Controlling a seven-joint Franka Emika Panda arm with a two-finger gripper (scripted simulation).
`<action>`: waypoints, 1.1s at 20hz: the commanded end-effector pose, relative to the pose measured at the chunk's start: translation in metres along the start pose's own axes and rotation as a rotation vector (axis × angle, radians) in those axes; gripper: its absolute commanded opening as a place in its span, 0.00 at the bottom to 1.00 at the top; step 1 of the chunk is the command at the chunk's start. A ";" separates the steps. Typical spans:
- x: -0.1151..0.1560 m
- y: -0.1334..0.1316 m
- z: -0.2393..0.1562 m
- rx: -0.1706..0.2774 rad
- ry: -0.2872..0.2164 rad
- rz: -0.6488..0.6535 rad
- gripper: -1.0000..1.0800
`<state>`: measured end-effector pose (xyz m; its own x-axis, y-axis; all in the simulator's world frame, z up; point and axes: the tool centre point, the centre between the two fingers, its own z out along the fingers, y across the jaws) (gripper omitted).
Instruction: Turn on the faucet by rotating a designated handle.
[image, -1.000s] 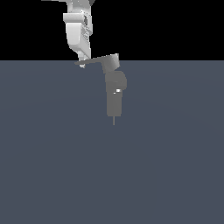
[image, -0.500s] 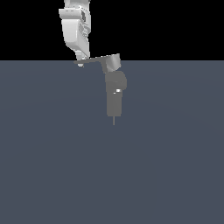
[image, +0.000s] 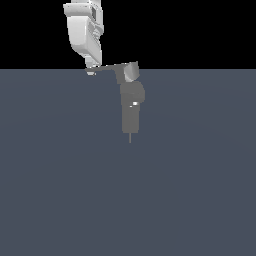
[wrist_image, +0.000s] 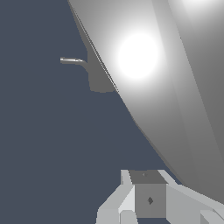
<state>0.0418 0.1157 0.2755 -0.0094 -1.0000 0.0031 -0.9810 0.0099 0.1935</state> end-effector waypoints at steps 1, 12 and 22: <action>-0.002 0.009 -0.001 -0.003 0.000 -0.003 0.00; 0.004 0.029 0.003 -0.007 0.004 0.002 0.00; 0.025 0.054 0.002 -0.005 0.003 0.000 0.00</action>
<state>-0.0076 0.1007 0.2821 0.0002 -1.0000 0.0033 -0.9802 0.0005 0.1980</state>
